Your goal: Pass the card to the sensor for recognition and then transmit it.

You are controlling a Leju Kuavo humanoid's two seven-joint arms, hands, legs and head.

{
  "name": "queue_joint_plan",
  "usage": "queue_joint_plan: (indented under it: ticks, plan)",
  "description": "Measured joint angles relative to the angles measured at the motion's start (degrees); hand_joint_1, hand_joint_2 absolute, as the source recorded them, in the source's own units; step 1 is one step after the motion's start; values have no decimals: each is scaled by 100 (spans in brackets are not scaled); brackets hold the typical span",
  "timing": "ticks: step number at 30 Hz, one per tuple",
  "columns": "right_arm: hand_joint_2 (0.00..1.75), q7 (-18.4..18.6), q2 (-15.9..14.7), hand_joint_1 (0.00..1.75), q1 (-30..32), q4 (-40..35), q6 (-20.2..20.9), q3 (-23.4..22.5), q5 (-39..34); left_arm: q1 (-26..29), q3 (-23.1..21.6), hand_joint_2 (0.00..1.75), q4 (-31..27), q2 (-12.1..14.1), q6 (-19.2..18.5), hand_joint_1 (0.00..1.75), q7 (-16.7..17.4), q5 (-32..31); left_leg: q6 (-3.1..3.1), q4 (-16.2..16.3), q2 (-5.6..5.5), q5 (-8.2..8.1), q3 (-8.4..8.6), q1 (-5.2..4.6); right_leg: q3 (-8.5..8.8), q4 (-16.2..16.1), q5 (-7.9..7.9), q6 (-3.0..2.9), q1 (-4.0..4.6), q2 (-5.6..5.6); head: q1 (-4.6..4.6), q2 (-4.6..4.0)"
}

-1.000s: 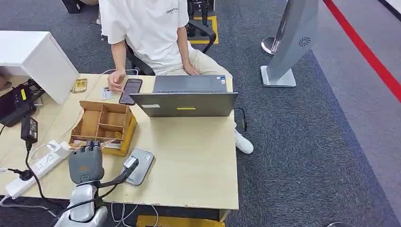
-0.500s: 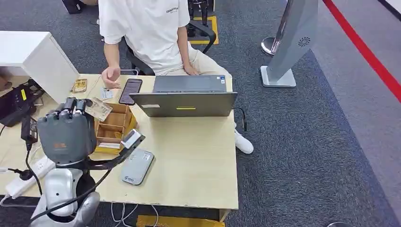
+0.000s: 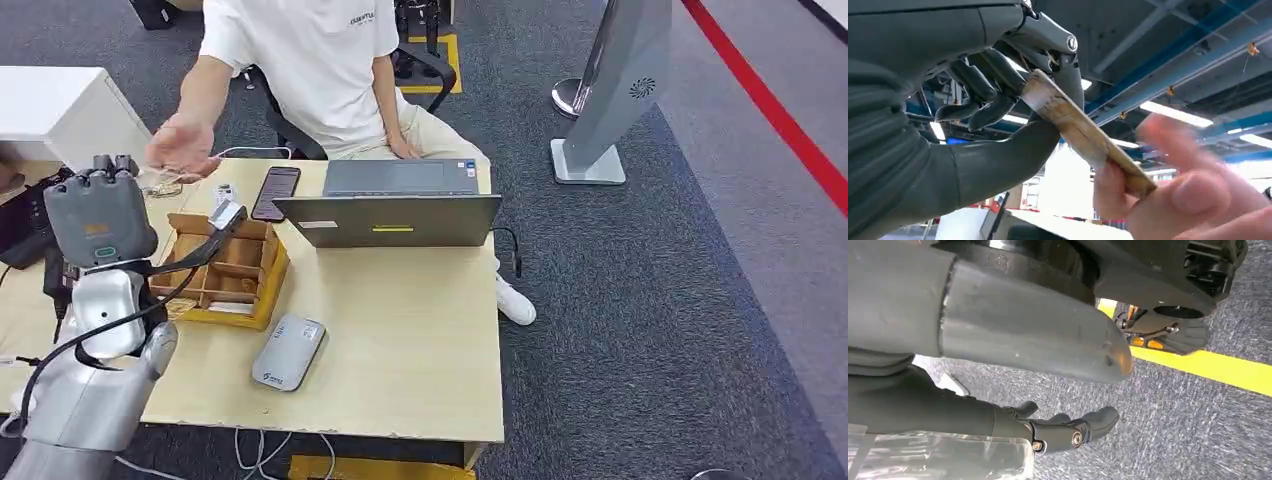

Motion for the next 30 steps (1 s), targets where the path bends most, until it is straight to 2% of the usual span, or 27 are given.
queue_joint_plan:
  ticks: [1, 5, 12, 14, 17, 22, 25, 26, 28, 29, 30]
  plan:
    - [0, 9, -4, 0, 5, 0, 0, 0, -15, 1, 11, 175, 41, 0, 0, 0, 7, 0, 0, 0, 0, 0, 0, 0, -1, 0, 0, 0, 0, 0, 0, 0]
    - [0, 31, -17, 0, 25, -2, 0, 0, -17, 4, 15, 175, 201, -2, -15, 0, 48, 0, 1, 0, 1, 0, -1, 0, -2, -1, 0, 0, 0, 0, 0, 0]
    - [0, 37, -33, 0, 24, -15, 0, 0, -42, 118, 94, 175, 238, -85, 203, 0, -289, 0, 0, 0, 0, 0, 0, 0, -1, -1, 0, 0, 0, 0, 0, 0]
    - [0, 17, -39, 0, 28, -15, 0, 0, -109, 256, 116, 175, 89, -122, 208, 0, -442, 0, 0, 0, 1, 0, -1, 0, -2, -1, 0, 0, 0, 1, -2, 0]
    - [0, -35, -48, 0, 54, -13, 0, 0, -312, 587, 133, 175, -475, -216, 166, 0, -819, 0, 3, 0, 1, -3, -5, -1, -3, -2, 0, 1, -1, 1, 0, 0]
    - [0, -26, -48, 0, 123, 24, 0, -4, -746, 1778, 427, 175, -2098, -418, -9, 0, -1745, 2, 3, -2, 18, -21, -7, -4, -7, -3, -6, 6, -3, 23, 2, 0]
    - [0, -20, -48, 0, 167, 35, 0, -11, -990, 2769, 1004, 175, -3086, -678, 114, 0, -2512, 125, 14, -3, 42, -39, 1, -5, -8, -4, -15, 8, -4, 41, 0, 0]
    - [0, -20, -48, 0, 187, 37, 0, -13, -1080, 3184, 1378, 175, -3402, -796, 166, 0, -2832, 445, 12, -3, 41, -40, -1, -4, -9, -4, -20, 8, -3, 41, 7, 0]
    - [0, -20, -48, 0, 216, 46, 0, -13, -1213, 3733, 2231, 175, -3784, -1059, 65, 0, -3483, 1510, 9, -4, 40, -42, 3, -4, -11, -4, -25, 8, -3, 39, 0, 0]
    - [0, -20, -48, 0, 228, 55, 0, -13, -1272, 3894, 2837, 175, -3912, -1214, -121, 0, -3840, 2233, 9, -5, 35, -42, 1, -3, -8, -3, -27, 8, -2, 33, 2, 0]
    - [0, -20, -48, 0, 237, 61, 0, -11, -1322, 3941, 3496, 175, -3957, -1424, -541, 0, -4310, 2922, 8, -6, 31, -41, 1, 0, -6, -3, -29, 8, 0, 28, 4, 0]
